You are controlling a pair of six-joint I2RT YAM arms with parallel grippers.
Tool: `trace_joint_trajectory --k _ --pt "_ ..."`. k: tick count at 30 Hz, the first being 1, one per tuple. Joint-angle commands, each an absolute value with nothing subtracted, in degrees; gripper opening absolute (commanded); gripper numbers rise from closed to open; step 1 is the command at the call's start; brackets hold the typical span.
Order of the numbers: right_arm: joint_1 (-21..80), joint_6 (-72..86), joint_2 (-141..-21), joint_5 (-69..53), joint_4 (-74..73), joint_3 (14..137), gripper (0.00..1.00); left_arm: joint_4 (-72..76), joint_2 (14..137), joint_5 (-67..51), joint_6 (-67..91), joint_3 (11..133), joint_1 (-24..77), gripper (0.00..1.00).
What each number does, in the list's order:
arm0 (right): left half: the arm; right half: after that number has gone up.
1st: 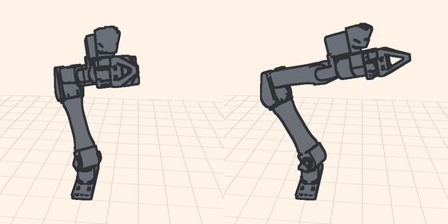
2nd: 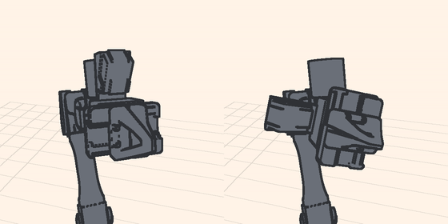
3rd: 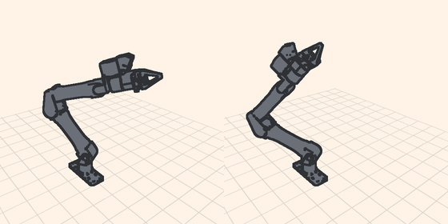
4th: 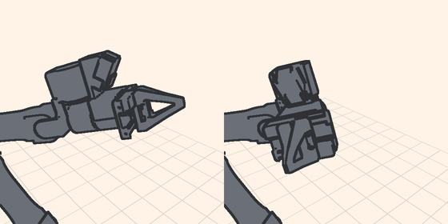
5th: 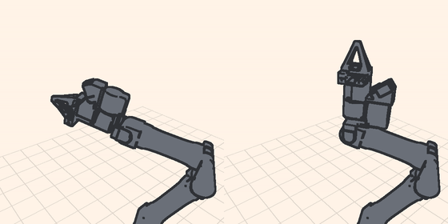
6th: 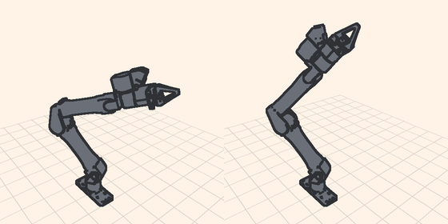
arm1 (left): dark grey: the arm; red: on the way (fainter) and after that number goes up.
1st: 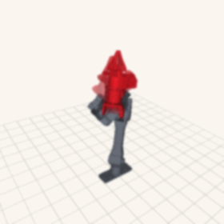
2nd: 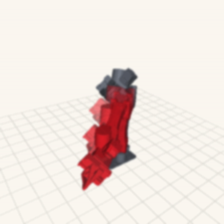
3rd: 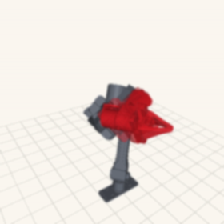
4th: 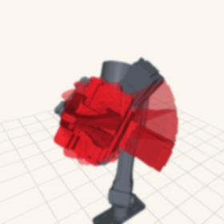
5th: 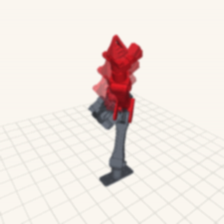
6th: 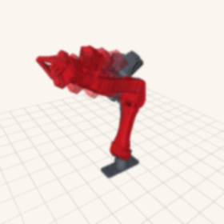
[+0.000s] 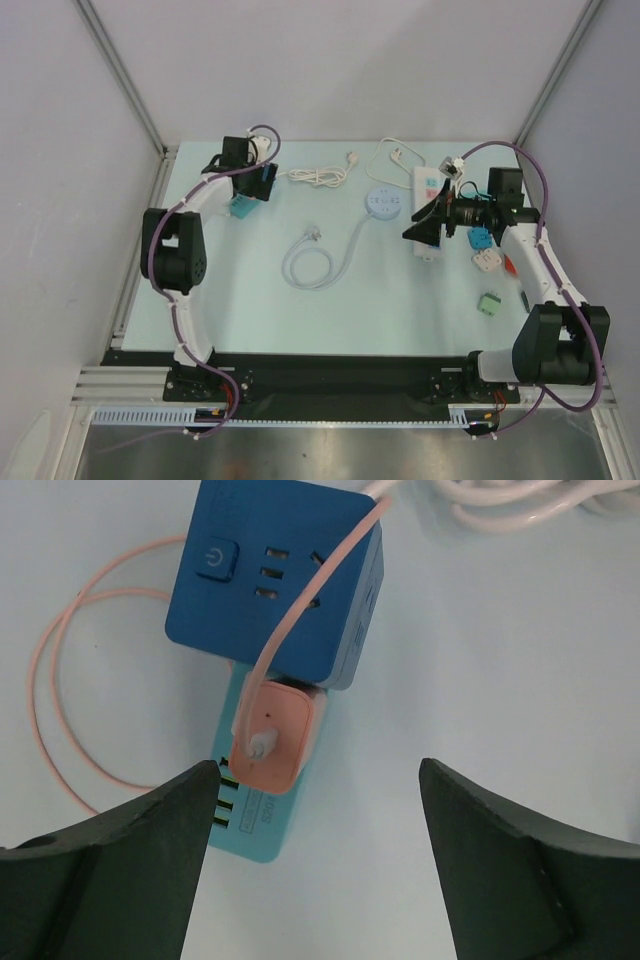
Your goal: Pull the plug off the socket
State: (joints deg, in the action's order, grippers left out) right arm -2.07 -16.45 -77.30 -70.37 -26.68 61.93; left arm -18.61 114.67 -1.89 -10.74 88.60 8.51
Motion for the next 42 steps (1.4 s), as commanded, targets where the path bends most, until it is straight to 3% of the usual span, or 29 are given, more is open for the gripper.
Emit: trace_joint_trajectory --k 1,3,11,13,23,26,27,32,42 --pt "-2.64 -17.49 -77.96 -71.98 -25.84 63.46 1.00 -20.82 116.89 -0.70 -14.93 94.21 8.00 0.85" --pt "-2.72 -17.84 -78.31 -71.81 -26.19 63.54 1.00 -21.70 119.17 -0.62 -15.82 96.66 7.91 0.80" --pt "-3.87 -18.81 -79.28 -71.72 -27.69 64.16 1.00 -23.81 123.66 -0.09 -18.01 101.95 7.91 0.77" --pt "-4.22 -18.81 -79.19 -71.98 -27.69 64.25 1.00 -25.13 125.23 -0.09 -18.80 103.70 7.82 0.71" --pt "-5.36 -18.72 -79.89 -72.86 -28.04 64.42 1.00 -25.05 126.83 -0.88 -18.98 103.80 7.82 0.61" --pt "-5.54 -18.72 -79.81 -72.95 -28.12 64.51 1.00 -24.70 126.83 -1.05 -18.90 103.10 7.82 0.48" --pt "-5.62 -18.72 -79.72 -73.04 -28.12 64.51 1.00 -24.61 126.74 -1.58 -18.64 102.83 7.82 0.33" --pt "-5.98 -18.81 -79.80 -73.21 -28.30 64.60 1.00 -22.85 125.42 -2.72 -16.88 101.25 7.91 0.00" --pt "-4.75 -14.07 -81.82 -72.77 -25.58 63.73 0.99 -12.24 111.46 -19.14 1.99 89.06 8.26 0.00"
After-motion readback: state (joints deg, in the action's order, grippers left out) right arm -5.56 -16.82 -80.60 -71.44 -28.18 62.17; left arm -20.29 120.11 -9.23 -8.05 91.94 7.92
